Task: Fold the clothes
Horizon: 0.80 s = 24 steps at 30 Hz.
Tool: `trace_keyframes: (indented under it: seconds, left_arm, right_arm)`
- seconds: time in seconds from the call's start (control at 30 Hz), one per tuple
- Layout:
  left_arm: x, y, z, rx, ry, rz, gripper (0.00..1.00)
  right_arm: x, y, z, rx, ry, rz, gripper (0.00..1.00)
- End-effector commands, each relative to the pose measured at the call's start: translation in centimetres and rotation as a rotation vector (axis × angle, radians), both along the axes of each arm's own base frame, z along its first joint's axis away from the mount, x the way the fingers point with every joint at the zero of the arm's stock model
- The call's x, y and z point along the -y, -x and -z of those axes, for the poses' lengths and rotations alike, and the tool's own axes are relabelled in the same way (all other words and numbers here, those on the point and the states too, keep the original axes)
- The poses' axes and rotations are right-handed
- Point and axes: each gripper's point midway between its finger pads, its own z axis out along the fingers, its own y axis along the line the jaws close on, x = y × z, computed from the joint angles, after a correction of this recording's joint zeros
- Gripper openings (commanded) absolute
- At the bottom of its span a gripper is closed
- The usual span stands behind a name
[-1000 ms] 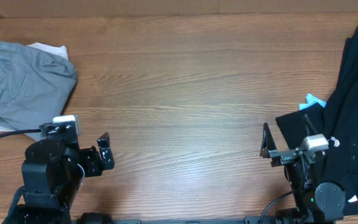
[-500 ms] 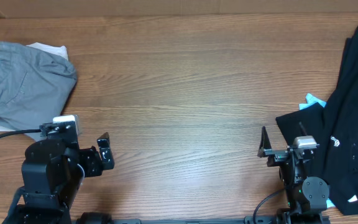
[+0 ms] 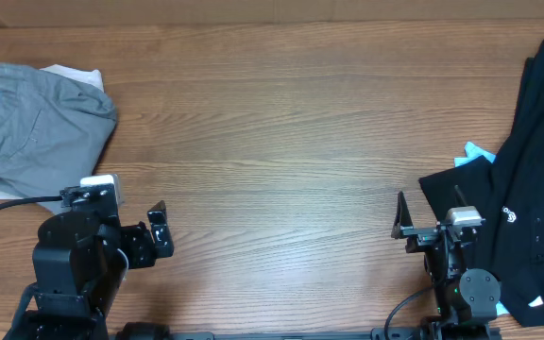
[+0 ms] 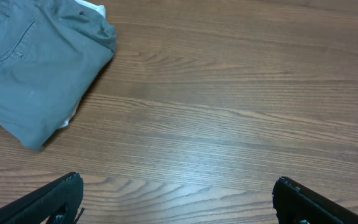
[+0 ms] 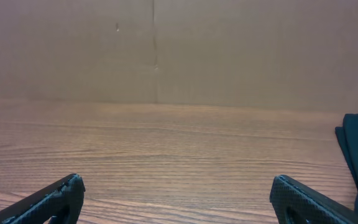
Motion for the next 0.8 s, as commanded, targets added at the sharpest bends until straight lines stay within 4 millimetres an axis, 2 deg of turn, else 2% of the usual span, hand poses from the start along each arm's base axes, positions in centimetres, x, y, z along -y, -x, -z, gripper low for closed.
trace_keyframes:
  seconds: [0.0,0.43,0.53,0.67,0.77]
  left_arm:
    - [-0.1,0.0,0.1,-0.001,0.007,-0.017,1.0]
    - [-0.1,0.1,0.1,-0.001,0.007,-0.017,1.0]
    - [-0.3,0.8,0.0,0.006,-0.003,-0.017,1.0]
    - [-0.4,2.8,1.8,0.01,-0.004,-0.01,1.0]
    - [-0.3,2.2,3.5,0.121,0.008,-0.009,1.0]
  right_arm:
    - [0.2,0.0,0.2,0.002,0.0,0.01,1.0]
    - [0.2,0.0,0.2,0.002,0.0,0.01,1.0]
    - [0.2,0.0,0.2,0.002,0.0,0.01,1.0]
    - [0.2,0.0,0.2,0.002,0.0,0.01,1.0]
    - [0.2,0.0,0.2,0.002,0.0,0.01,1.0]
